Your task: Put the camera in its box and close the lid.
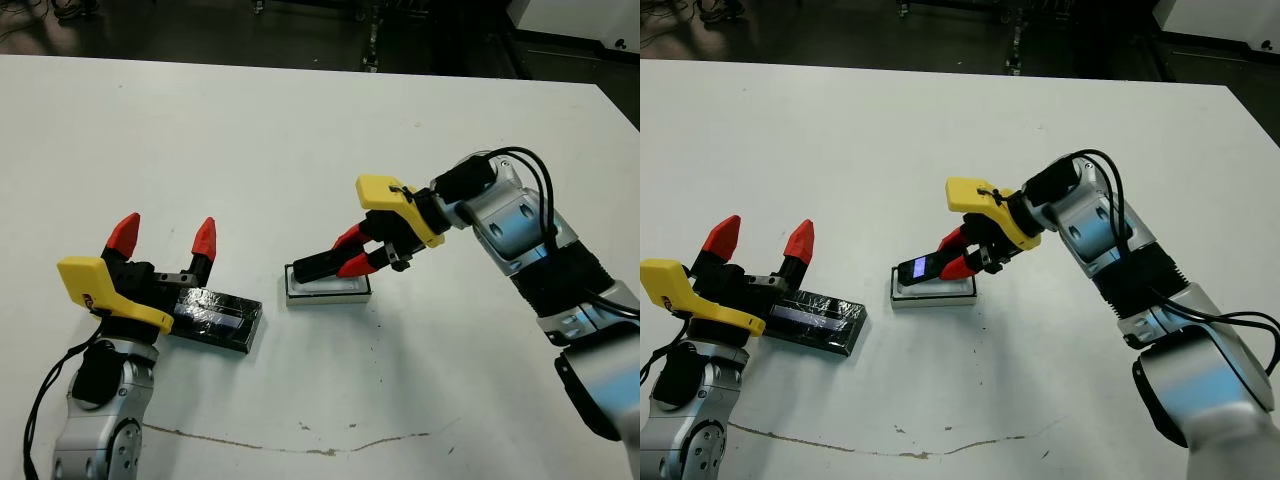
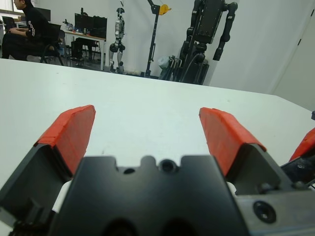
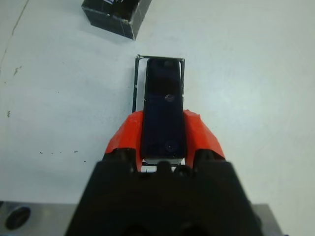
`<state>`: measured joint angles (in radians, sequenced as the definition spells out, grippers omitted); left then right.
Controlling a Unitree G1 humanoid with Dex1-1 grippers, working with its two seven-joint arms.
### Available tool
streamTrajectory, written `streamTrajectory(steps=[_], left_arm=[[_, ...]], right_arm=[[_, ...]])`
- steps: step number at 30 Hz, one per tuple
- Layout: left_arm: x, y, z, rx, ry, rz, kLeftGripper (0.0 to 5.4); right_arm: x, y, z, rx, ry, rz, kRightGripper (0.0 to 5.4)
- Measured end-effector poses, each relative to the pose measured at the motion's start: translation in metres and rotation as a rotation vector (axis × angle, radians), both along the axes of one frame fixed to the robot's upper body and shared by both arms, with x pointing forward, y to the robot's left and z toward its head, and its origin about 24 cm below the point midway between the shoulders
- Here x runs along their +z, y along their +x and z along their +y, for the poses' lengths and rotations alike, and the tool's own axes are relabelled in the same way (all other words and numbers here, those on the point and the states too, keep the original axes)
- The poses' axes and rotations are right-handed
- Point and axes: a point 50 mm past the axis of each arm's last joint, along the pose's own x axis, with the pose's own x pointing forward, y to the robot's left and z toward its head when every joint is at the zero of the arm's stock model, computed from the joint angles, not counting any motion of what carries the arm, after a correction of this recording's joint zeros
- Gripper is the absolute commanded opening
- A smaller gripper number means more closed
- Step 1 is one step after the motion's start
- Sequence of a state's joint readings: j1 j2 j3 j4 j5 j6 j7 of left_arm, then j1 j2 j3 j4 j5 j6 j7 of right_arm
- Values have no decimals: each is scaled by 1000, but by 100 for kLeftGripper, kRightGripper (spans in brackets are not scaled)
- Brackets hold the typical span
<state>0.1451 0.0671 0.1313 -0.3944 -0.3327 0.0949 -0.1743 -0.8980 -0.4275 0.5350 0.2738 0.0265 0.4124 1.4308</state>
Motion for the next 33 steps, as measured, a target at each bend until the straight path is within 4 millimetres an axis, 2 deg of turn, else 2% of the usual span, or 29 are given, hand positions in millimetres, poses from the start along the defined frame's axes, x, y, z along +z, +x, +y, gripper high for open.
streamTrajectory(steps=[12, 33], left_arm=[[-1, 0, 0, 5, 2, 4, 540], [-1, 0, 0, 6, 2, 4, 540]], right_arm=[[-1, -2, 2, 8, -16, -11, 166], [-17, 0, 8, 6, -16, 20, 166]])
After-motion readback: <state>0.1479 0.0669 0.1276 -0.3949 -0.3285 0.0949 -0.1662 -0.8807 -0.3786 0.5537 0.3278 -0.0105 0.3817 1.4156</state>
